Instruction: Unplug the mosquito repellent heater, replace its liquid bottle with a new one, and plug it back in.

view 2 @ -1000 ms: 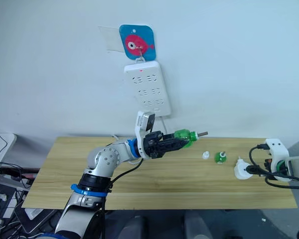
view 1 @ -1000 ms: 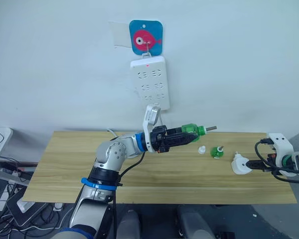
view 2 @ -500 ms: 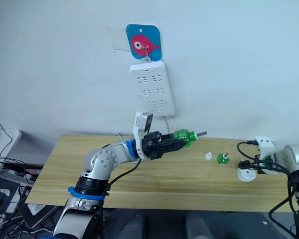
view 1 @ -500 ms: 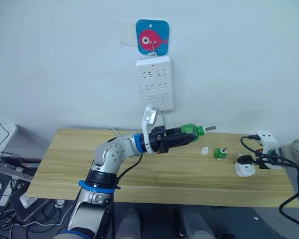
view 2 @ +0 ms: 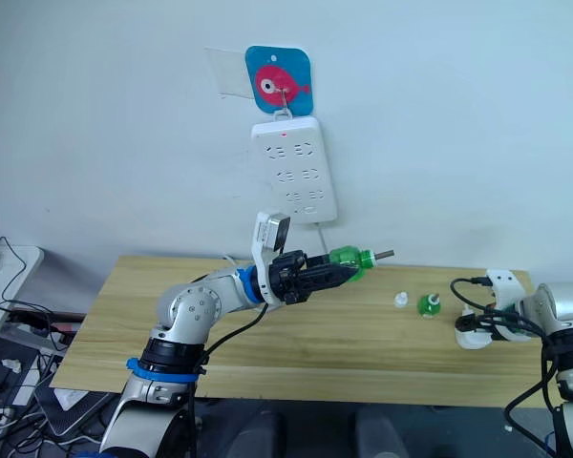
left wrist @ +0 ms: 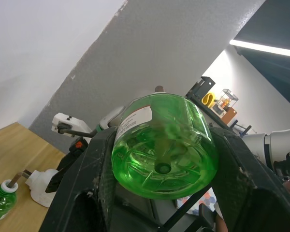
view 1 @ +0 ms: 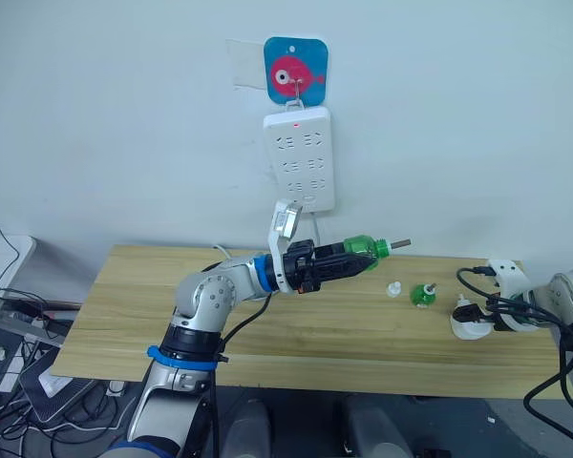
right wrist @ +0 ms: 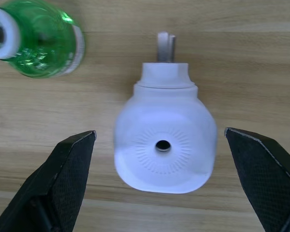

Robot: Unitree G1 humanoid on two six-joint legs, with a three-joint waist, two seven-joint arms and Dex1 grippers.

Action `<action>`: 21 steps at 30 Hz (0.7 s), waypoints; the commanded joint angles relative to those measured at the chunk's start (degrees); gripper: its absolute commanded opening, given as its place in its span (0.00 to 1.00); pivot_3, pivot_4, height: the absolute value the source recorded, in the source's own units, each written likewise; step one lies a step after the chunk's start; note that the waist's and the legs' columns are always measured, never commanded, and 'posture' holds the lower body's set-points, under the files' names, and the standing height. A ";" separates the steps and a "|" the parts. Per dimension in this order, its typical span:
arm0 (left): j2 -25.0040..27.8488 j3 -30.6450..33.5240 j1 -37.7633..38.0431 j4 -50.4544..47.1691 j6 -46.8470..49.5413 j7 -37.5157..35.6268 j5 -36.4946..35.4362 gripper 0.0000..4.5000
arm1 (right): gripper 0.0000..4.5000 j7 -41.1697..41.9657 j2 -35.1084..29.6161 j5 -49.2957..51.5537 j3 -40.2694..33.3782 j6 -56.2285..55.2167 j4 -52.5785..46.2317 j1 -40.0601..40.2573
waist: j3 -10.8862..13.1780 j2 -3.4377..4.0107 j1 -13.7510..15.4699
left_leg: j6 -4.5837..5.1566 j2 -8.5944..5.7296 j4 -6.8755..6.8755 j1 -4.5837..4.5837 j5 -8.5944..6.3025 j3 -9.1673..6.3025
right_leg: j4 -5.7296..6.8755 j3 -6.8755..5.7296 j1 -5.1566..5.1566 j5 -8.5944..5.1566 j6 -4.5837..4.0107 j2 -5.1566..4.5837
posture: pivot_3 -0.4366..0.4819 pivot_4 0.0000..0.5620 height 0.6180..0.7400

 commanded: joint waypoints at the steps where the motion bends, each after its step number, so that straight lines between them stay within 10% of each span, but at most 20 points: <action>1: -0.07 0.21 -0.47 -2.58 0.32 -0.16 -1.55 0.51 | 0.99 1.43 0.22 -1.46 -1.11 -0.75 0.26 -0.32 | 0.10 0.00 -0.02 | 0.00 0.00 0.00 0.00 0.00 0.00 | 0.00 0.00 0.00 0.00 0.00 0.00 | 0.48 0.37 1.00; 21: -0.23 -0.20 -0.49 -2.74 0.01 0.04 -0.96 0.51 | 0.99 7.23 1.95 -8.03 0.53 -6.01 6.60 -1.84 | 0.45 -0.03 0.00 | 0.00 0.00 -0.02 0.00 0.00 -0.01 | -0.02 0.00 0.00 0.00 0.01 0.00 | 0.50 0.40 1.00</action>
